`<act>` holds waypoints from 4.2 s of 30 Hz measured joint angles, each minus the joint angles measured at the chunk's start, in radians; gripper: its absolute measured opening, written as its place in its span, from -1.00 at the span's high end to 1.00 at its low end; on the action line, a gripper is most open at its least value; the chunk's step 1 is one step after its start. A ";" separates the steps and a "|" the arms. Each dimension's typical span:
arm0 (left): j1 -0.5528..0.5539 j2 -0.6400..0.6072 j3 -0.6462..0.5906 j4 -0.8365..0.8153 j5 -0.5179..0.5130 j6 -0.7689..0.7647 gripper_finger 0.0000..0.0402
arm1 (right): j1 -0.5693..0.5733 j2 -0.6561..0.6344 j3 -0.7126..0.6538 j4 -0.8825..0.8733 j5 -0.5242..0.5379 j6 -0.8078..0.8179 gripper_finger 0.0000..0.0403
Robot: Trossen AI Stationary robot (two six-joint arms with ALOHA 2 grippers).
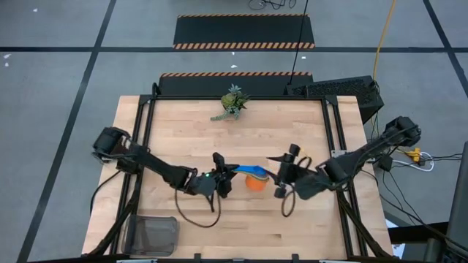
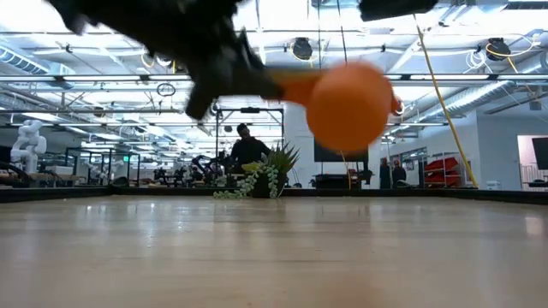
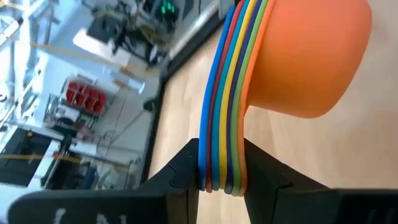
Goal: Nest measuring cups in basket
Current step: Put the nested measuring cups into the black bin
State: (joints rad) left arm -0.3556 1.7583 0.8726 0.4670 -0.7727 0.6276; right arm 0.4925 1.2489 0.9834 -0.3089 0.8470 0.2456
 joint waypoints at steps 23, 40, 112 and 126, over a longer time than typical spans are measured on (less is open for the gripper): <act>-0.475 -0.329 0.000 -0.342 -0.386 -0.008 0.57 | 0.250 -0.073 -0.128 0.180 0.151 0.179 0.05; -0.842 -0.392 0.000 -0.619 -0.433 0.024 0.57 | 0.244 0.153 -0.314 1.015 0.147 0.109 0.05; -1.228 -0.621 -0.312 -0.989 -0.335 -0.426 0.57 | 0.088 0.392 -0.260 1.373 0.233 0.129 0.05; -1.142 -0.514 -0.312 -0.980 -0.442 -0.490 0.57 | 0.065 0.392 -0.260 1.371 0.248 0.128 0.05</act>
State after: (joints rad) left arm -1.4974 1.2441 0.5610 -0.5134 -1.2145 0.1371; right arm 0.5571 1.6405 0.7231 1.0624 1.0952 0.3737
